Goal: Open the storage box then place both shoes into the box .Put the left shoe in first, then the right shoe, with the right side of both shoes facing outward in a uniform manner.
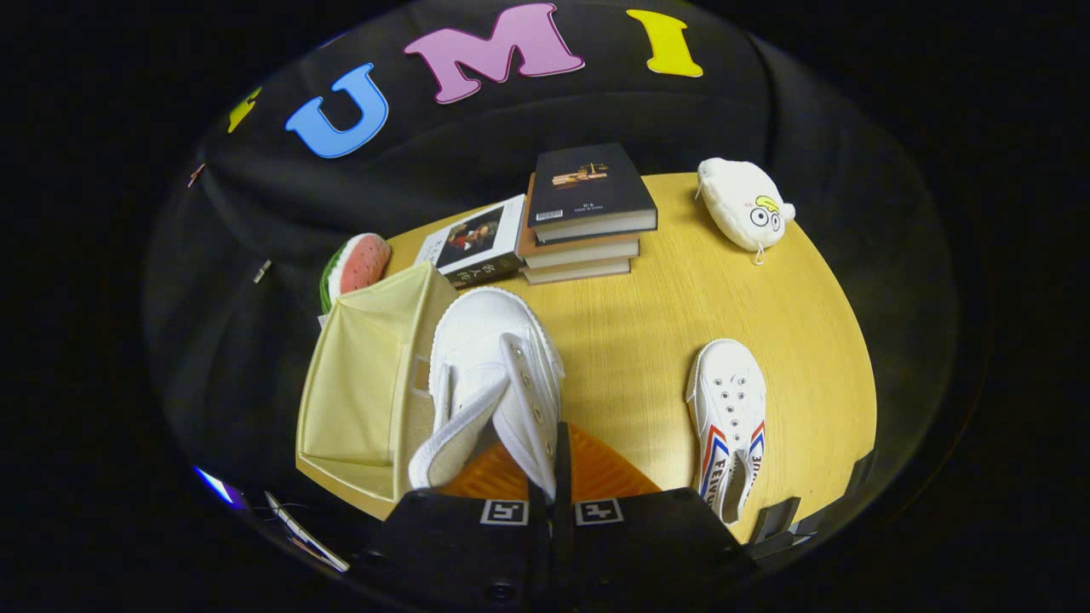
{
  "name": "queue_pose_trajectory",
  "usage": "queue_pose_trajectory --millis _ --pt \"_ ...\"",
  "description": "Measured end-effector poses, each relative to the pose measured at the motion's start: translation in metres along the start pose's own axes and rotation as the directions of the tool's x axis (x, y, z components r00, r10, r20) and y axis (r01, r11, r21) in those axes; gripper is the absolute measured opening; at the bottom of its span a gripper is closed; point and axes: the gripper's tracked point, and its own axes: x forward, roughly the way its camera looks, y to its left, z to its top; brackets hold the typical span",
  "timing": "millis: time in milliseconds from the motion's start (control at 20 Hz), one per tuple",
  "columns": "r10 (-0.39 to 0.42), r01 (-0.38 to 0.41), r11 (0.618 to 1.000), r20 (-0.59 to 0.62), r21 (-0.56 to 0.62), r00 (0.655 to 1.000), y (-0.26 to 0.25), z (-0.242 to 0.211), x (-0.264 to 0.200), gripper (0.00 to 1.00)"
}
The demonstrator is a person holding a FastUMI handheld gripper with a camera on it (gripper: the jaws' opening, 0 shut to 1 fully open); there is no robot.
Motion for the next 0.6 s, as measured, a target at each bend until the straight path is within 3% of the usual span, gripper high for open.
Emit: queue_pose_trajectory --millis 600 --pt "0.184 -0.190 0.980 0.093 0.060 0.979 0.113 0.039 -0.059 0.05"
